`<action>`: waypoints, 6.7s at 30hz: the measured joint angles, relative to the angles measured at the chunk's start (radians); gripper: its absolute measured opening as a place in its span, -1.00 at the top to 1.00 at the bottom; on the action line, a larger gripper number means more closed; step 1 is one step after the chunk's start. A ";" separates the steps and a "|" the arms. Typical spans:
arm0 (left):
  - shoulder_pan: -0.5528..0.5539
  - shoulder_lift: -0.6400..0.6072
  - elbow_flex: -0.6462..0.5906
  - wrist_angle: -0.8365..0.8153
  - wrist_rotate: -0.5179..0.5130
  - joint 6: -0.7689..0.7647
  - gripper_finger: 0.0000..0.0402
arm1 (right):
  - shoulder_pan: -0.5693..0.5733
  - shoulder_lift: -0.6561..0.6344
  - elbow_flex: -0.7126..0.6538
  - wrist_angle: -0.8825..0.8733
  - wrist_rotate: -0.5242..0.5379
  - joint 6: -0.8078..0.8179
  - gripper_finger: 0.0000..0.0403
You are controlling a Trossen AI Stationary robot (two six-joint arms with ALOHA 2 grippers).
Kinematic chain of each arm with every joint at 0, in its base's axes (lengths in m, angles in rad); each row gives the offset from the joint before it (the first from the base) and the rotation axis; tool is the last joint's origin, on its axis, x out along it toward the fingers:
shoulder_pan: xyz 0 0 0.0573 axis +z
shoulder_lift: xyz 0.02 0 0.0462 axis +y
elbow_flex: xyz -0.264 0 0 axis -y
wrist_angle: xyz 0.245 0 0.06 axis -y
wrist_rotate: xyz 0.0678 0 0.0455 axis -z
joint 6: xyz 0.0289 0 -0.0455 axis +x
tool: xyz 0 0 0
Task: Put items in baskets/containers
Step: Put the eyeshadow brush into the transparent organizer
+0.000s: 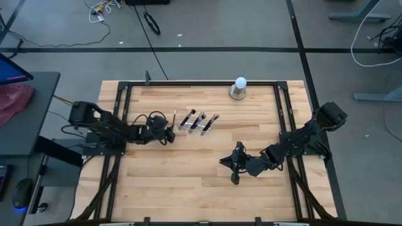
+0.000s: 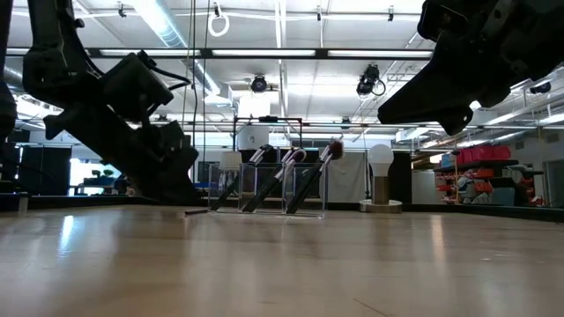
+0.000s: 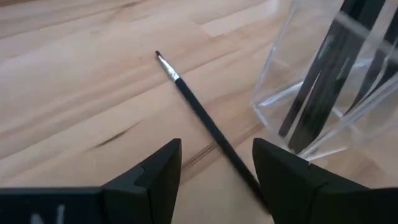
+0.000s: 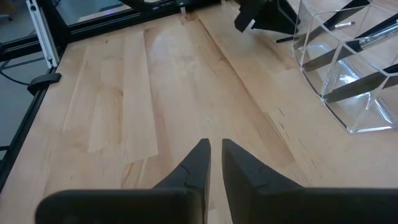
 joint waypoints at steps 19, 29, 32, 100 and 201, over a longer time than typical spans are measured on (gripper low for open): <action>-0.068 0.093 0.008 -0.116 -0.022 -0.089 0.74 | 0.000 0.000 0.000 -0.001 0.000 -0.004 0.79; -0.230 0.085 -0.001 -0.232 -0.114 -0.326 0.92 | 0.005 0.000 0.000 -0.002 0.000 0.004 0.79; -0.311 0.079 -0.005 -0.276 -0.161 -0.416 0.94 | 0.009 0.000 0.000 -0.001 0.000 0.014 0.79; -0.740 0.347 0.259 -0.108 -0.155 -0.121 0.76 | 0.016 0.000 0.000 0.000 0.000 0.022 0.79; -0.553 0.350 0.450 0.382 0.069 0.399 -0.08 | -0.498 -0.239 0.254 -0.649 -0.291 -0.042 0.96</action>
